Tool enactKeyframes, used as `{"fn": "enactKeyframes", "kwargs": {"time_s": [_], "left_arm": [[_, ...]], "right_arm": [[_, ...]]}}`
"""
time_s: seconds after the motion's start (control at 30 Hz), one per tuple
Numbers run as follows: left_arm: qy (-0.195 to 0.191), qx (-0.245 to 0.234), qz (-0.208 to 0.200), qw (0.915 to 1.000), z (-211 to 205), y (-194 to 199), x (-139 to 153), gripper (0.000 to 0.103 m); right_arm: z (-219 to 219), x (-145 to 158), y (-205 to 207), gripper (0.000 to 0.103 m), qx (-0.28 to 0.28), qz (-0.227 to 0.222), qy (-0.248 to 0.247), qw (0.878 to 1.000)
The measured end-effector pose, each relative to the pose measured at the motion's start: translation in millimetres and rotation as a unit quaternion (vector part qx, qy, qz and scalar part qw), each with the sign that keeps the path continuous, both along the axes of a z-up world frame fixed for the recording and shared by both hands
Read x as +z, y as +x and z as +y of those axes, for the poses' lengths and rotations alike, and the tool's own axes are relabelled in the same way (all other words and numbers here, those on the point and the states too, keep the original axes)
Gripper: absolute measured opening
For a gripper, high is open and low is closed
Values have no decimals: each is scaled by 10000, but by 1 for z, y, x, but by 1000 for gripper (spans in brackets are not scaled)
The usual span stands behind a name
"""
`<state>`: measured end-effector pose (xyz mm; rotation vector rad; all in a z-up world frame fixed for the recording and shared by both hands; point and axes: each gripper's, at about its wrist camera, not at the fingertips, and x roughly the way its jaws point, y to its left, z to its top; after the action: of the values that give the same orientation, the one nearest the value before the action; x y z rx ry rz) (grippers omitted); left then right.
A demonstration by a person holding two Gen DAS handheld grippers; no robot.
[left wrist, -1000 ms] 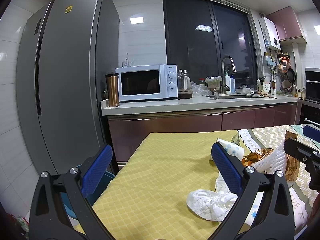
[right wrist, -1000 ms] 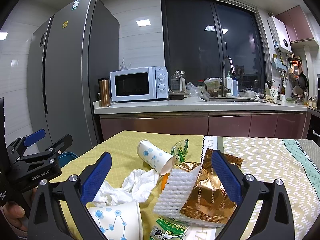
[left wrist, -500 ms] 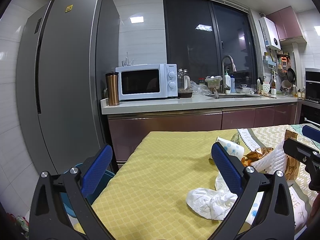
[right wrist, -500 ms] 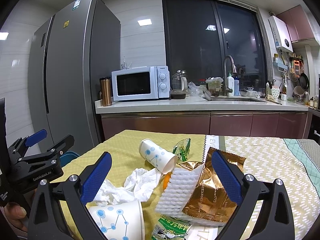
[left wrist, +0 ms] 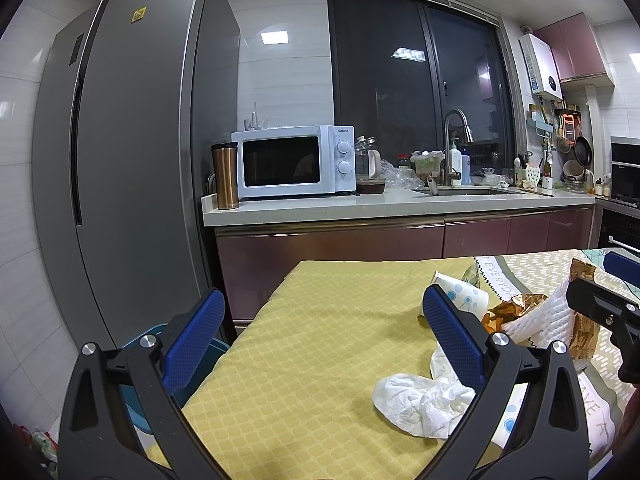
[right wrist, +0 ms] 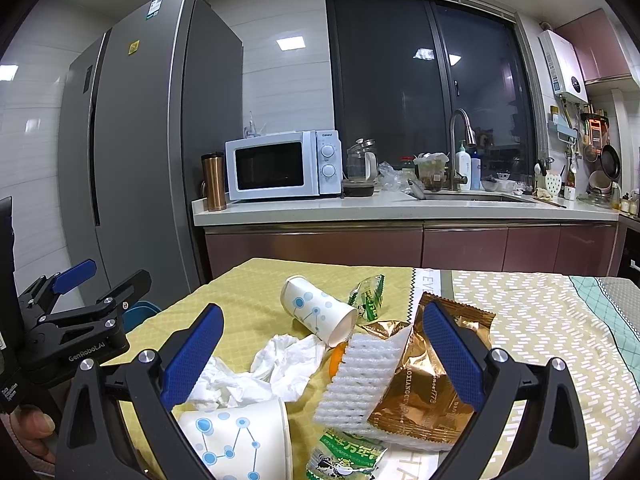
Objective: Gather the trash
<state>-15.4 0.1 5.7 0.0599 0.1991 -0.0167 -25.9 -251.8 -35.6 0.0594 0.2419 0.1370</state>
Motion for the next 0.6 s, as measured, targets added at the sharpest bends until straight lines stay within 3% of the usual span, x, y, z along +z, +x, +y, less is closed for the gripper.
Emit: {"fn": "enactKeyframes", "kwargs": {"time_s": [0.6], "left_arm": [[-3,-2,6,10000,0,0,0,98]], "right_arm": [[2,-1,1,96,32,24,16,10000]]}}
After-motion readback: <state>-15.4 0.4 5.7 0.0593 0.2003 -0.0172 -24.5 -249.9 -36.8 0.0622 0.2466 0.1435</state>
